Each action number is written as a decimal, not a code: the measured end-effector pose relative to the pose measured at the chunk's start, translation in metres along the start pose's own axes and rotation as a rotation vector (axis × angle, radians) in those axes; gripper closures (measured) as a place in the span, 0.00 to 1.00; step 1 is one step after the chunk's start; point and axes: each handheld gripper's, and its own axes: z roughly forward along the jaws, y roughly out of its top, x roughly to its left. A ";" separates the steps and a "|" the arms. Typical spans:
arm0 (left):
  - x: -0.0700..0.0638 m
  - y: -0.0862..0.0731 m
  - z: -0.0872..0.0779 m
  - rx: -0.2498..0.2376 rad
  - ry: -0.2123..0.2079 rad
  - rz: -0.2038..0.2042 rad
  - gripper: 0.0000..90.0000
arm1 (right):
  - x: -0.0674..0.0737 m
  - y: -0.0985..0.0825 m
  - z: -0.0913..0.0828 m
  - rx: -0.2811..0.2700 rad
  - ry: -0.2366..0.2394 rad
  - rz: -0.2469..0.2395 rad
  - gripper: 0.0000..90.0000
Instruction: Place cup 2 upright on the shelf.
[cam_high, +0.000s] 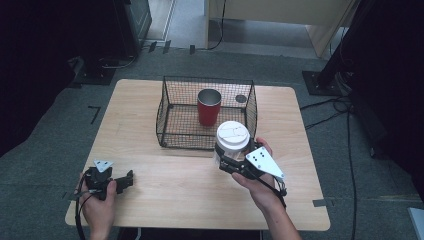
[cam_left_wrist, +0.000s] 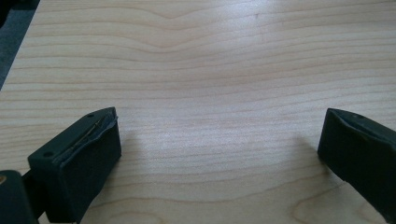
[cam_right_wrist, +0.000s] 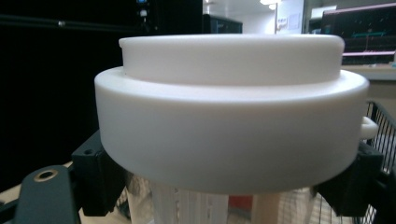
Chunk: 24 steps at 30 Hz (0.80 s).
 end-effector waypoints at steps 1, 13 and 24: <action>0.000 0.000 0.000 0.000 0.000 0.001 0.00 | 0.000 0.002 0.001 -0.008 -0.004 -0.006 0.18; 0.000 0.000 0.000 0.001 0.000 0.000 0.00 | 0.004 0.031 0.018 -0.117 -0.047 -0.041 0.18; 0.000 0.000 0.000 0.002 -0.001 -0.002 0.00 | 0.001 0.049 0.036 -0.172 -0.099 -0.075 0.18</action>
